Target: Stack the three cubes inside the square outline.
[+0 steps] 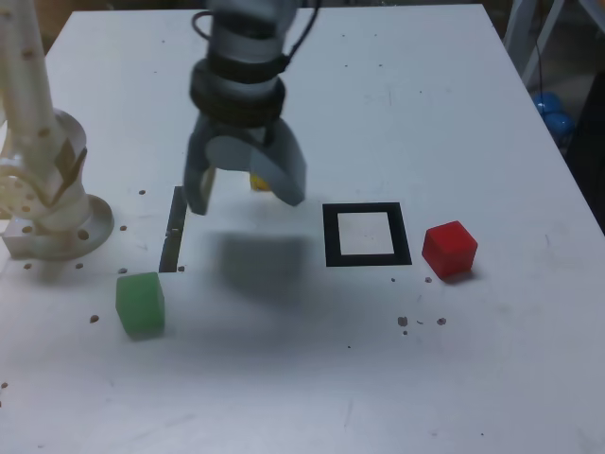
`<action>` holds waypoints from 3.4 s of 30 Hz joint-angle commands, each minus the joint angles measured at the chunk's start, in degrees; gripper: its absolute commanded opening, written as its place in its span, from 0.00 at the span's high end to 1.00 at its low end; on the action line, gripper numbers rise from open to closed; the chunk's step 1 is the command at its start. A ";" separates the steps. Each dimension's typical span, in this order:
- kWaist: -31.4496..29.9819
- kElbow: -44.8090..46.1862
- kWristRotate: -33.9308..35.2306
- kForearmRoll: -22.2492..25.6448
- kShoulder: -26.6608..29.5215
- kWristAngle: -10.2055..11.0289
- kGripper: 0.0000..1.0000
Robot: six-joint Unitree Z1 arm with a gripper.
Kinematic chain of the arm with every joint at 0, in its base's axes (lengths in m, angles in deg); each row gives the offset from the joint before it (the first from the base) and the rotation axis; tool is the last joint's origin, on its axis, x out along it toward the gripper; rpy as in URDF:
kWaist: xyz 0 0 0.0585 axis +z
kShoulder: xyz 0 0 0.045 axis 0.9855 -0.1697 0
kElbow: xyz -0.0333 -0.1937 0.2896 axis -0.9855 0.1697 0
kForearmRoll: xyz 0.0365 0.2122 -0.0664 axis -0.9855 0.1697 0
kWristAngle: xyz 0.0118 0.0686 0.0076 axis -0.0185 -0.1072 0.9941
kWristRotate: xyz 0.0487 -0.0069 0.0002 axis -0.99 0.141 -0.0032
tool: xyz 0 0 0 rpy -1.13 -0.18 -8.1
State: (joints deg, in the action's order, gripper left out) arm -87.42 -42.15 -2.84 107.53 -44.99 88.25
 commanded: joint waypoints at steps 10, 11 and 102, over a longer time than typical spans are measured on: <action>-3.80 -17.26 4.09 7.03 -9.21 -0.30 0.02; -3.90 -18.71 4.69 7.62 -9.86 -0.38 0.02; -1.27 -52.20 9.56 16.53 -32.52 -1.16 0.67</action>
State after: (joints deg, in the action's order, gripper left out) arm -88.56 -95.09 6.96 124.47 -78.50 86.85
